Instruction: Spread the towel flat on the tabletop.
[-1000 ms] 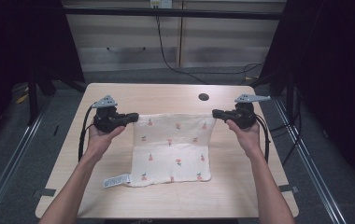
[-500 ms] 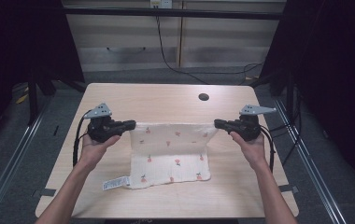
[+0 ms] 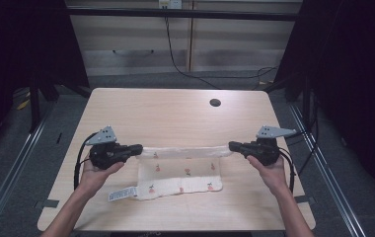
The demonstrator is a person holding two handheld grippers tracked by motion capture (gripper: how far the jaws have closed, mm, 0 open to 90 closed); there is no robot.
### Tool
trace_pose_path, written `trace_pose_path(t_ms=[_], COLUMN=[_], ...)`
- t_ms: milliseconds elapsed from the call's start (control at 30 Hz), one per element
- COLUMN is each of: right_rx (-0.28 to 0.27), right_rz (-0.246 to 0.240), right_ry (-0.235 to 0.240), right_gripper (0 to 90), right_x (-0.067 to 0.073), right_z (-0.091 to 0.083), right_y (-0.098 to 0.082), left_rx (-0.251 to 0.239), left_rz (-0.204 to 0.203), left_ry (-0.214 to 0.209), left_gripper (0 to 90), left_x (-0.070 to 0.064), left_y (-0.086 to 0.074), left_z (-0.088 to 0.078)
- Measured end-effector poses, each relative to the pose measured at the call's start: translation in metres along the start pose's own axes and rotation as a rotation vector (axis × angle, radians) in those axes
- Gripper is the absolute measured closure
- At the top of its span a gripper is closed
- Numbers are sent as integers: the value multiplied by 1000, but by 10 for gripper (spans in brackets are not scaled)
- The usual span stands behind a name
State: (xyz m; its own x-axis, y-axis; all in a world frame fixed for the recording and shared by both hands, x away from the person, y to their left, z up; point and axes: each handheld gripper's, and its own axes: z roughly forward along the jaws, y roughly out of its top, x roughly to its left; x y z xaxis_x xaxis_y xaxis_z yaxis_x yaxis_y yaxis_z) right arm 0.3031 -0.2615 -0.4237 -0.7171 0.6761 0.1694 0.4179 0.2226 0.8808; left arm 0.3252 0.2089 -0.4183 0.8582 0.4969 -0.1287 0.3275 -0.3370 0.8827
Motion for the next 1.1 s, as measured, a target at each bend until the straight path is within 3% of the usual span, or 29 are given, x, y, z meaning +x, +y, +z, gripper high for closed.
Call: trace_pose_path(t_ms=[133,300,433,567,633,667,767,900,1033,1100], right_rx=[23,101,98,157,170,171,171,189,188,178], right_rz=[8,3,7,-7,4,8,35,26,34,36], right_ry=[14,23,36,41,47,51,64,76,66,70], right_gripper=[884,884,884,883,882,881,877,850,805,801], right_x=[5,13,16,23,25,25,26,30,33,34], right_z=[-1,4,3,9,10,10,9,8,5,4], right_y=[-11,-28,-31,-39,-47,-50,-57,-60,-60,-59], left_rx=[37,103,133,144,125,129,146,142,133,127], left_rz=[-4,-15,-21,-13,-32,-48,-39,-39,-73,-75], left_ry=[-6,-25,-26,-44,-52,-55,-65,-79,-104,-96], left_gripper=[867,868,868,867,865,864,863,854,847,832], left_x=[-7,-14,-16,-21,-21,-20,-22,-24,-22,-22], left_y=[-15,-34,-43,-52,-59,-63,-68,-70,-73,-73], left_z=[1,4,7,7,7,8,10,7,5,2])
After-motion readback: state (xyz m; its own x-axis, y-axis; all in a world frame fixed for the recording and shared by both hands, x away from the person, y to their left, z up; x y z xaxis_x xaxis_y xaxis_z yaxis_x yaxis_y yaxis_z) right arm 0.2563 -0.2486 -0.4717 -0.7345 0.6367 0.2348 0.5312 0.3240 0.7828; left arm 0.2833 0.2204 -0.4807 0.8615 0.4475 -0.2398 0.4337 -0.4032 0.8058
